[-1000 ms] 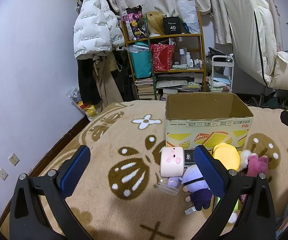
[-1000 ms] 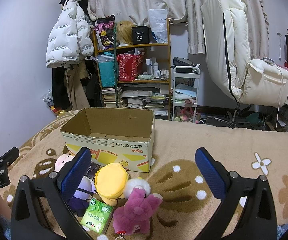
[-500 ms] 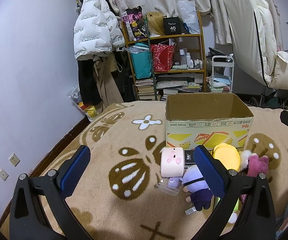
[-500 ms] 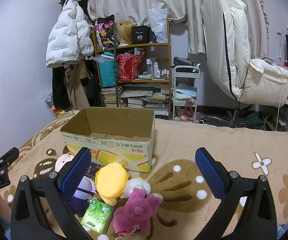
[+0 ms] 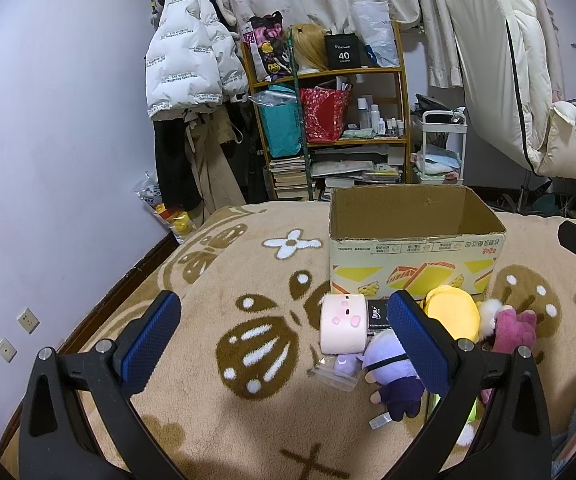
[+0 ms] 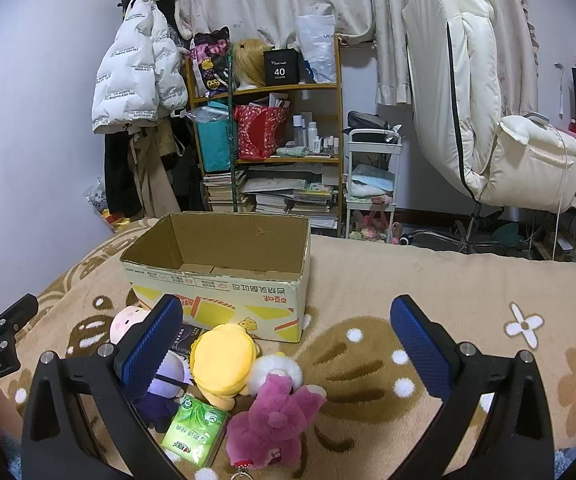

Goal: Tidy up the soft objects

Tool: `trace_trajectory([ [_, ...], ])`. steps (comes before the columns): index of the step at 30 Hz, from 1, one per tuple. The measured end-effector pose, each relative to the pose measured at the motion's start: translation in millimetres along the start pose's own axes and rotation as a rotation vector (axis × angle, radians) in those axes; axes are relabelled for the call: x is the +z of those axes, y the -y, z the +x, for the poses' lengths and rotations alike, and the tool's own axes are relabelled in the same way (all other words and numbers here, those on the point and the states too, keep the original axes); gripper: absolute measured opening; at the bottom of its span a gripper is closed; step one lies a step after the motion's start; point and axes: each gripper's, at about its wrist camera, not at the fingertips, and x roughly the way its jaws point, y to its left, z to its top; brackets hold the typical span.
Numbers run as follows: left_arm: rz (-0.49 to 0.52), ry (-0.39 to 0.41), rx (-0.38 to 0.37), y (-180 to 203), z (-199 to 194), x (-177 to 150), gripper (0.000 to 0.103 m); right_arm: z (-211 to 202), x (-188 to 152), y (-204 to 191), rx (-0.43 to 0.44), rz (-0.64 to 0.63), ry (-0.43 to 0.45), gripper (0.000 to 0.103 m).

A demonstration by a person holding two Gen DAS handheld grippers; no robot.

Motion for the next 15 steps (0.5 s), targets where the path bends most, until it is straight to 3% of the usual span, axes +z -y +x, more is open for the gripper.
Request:
trace_trajectory([
  [15, -0.004, -0.021, -0.009, -3.6, 5.2, -4.7, 0.102, 4.1, -8.7, -1.7, -0.014, -0.002, -0.015, 0.103],
])
